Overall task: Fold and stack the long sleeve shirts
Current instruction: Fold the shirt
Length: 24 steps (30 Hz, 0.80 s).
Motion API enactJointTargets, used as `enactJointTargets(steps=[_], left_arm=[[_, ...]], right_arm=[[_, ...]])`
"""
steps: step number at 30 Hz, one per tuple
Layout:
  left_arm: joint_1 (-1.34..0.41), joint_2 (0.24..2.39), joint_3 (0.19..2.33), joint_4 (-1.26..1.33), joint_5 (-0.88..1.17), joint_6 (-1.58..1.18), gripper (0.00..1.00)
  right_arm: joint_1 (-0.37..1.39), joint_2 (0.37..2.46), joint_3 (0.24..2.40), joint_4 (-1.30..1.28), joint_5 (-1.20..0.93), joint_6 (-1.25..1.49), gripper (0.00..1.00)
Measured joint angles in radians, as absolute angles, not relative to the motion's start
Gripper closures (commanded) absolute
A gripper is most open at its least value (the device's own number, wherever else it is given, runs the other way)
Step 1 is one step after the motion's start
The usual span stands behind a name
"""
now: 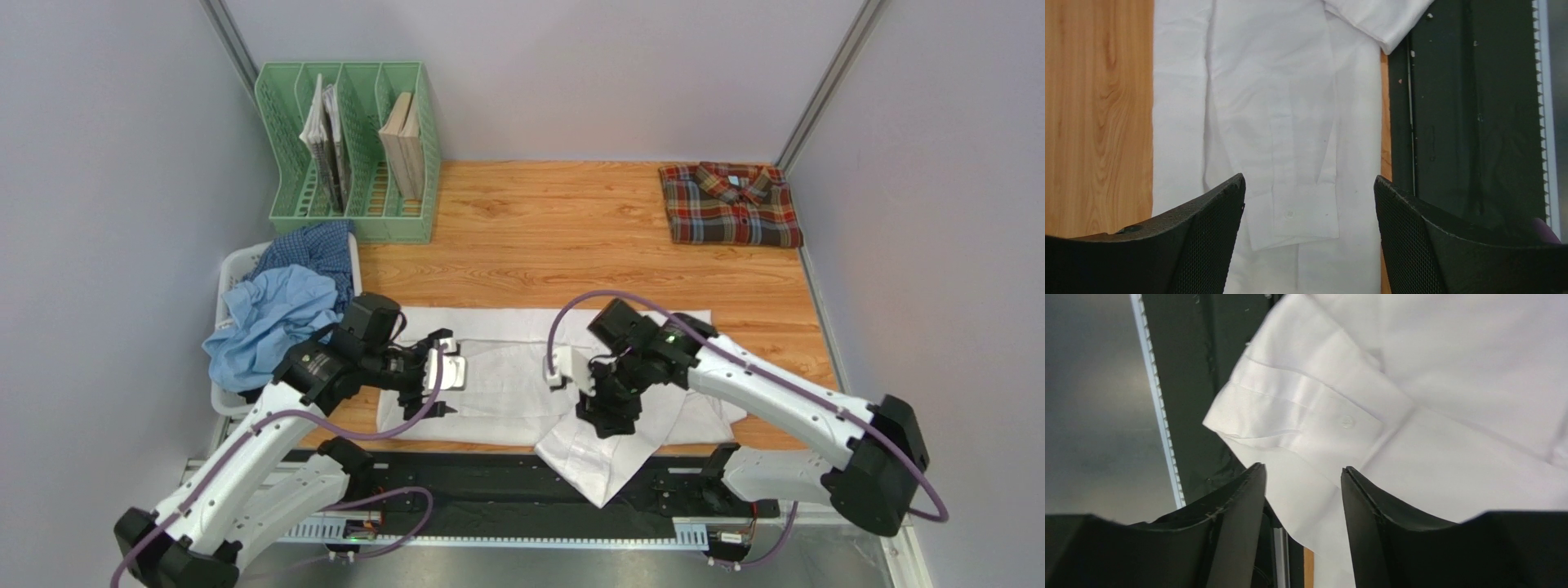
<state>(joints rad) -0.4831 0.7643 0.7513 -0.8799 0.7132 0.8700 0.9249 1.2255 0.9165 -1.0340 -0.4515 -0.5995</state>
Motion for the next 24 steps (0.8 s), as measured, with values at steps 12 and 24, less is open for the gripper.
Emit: enactJointTargets(steps=[12,24], left_arm=[[-0.954,1.482,1.161,-0.762,0.622,0.864,0.34],[-1.152,1.943,1.497,-0.762,0.610,0.912,0.29]], right_arm=[[0.062,1.159,0.998,-1.115,-0.554,-0.638,0.44],[-0.252,1.357,1.046,-1.269,-0.552,-0.718,0.48]])
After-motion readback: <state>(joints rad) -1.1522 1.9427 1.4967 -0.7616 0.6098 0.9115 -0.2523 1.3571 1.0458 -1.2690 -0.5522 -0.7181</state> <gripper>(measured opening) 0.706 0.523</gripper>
